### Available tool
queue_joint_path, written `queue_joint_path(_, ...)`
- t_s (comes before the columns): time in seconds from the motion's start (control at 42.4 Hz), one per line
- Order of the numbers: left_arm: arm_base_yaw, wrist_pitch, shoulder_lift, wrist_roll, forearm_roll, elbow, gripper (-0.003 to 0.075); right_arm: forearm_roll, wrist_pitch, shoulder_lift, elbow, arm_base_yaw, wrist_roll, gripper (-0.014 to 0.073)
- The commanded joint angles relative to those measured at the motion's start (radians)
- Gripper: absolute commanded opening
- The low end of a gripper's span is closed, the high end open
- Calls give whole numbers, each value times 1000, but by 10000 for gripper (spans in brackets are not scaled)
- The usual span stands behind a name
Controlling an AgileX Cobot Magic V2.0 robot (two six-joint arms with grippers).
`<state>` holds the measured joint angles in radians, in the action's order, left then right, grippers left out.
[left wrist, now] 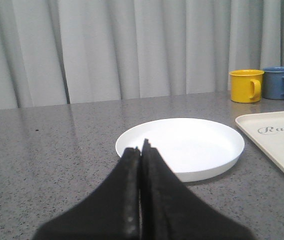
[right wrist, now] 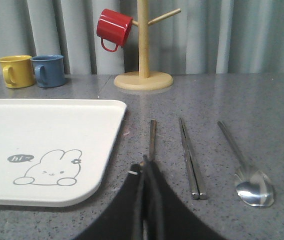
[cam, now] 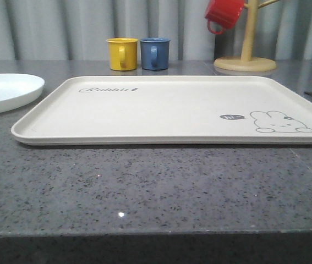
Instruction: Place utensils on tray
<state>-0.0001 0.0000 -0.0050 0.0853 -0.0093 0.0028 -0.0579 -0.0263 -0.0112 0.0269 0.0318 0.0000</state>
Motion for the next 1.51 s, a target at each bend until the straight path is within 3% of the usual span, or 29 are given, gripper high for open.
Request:
queue_joint_path(0.0,-7,-85,-21,-11,-10,13,-20,13,91,-15,0,-6,0,-103)
queue_joint_path(0.707,-7,-103,-21,-11,-10,13,-20,10,137,-15,-3,-6,0,-103)
queue_joint_path(0.872,-7,-116,-20,-11,-10,-46,-20,-26,82,-14,-103,-6,0,-103)
queue_joint_path(1.084,-7,139,43,-11,-10,-326,-20,-25,-172,66,-367,-6,0,-103)
queue_joint_path(1.39,-7,598,335,-11,-10,-721,-20,-13,-509,389,-716,-6,0,-103)
queue_joint_path(1.484,-7,655,410,-11,-10,-774,-20,-13,-608,480,-770,-6,0,-103)
